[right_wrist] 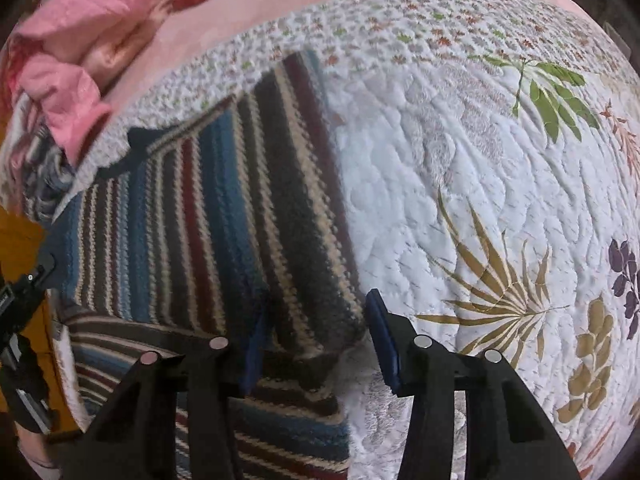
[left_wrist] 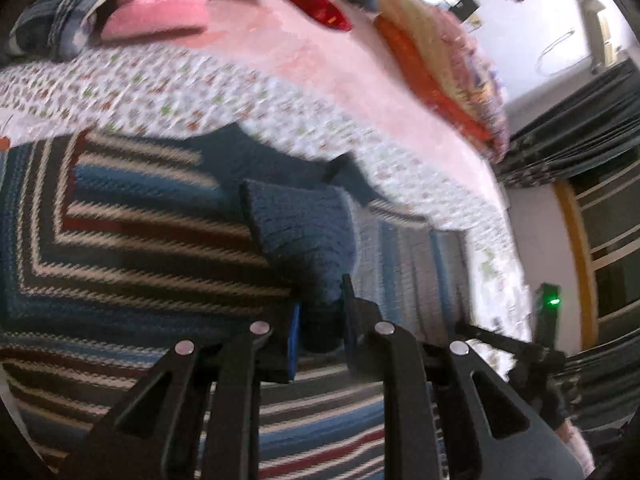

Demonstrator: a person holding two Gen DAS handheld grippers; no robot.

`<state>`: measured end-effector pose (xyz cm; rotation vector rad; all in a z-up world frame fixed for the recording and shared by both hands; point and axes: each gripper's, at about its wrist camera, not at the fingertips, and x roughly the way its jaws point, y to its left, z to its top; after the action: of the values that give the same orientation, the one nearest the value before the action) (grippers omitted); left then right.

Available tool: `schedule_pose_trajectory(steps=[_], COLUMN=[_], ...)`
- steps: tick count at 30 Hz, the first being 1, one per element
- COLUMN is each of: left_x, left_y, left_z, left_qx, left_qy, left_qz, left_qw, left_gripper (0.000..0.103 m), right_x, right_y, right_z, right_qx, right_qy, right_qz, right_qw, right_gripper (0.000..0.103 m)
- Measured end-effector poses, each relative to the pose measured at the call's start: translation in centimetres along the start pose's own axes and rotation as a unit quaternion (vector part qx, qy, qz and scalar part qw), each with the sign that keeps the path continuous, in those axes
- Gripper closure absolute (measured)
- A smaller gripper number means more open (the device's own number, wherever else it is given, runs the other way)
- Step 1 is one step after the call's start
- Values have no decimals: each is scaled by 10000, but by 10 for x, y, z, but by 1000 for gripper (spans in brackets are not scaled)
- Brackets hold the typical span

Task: Fold small clothes

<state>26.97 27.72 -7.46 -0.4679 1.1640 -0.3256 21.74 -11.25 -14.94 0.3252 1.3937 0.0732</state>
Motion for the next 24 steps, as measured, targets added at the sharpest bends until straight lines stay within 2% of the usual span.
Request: schedule_pose_trajectory(steps=[3,4,6,8,10,12,15,18,21,24], left_x=[11,9,-1,-17,-31,-36,-26,-2,22,45], left_y=[28,43,56,59,54,43,19,2,-5,6], left_z=[-2,-1,2,8,11,11,5,-6,-21,-30], left_qx=[-212,-400,-516,-385,-211,-77,85,178,300,340], left_qy=[210,213,66,-160,-295,-325,-162,150,416,608], left_qz=[412,555,948,1201,1207,1062,743,500,597,731], left_qw=[9987,9974,9941,9919,9920,9938,9971,9985,9969,9949], left_gripper=[74,76,76,72,61,59,58,57,57,57], right_x=[5,3,-5,-20,-33,-43,-38,-18,3,13], right_y=[3,5,10,16,24,40,58,69,71,67], right_z=[-3,-4,-4,-1,0,-1,-2,-7,-11,-17], right_qx=[-72,-138,-176,-168,-280,-477,-631,-759,-857,-883], right_qy=[6,-8,-91,-359,-600,-707,-604,-348,-129,-72], right_qz=[-126,-192,-285,-291,-162,59,319,257,3,-91], right_qw=[9999,9997,9994,9988,9977,9963,9957,9962,9962,9960], right_gripper=[55,55,54,53,53,52,50,50,50,49])
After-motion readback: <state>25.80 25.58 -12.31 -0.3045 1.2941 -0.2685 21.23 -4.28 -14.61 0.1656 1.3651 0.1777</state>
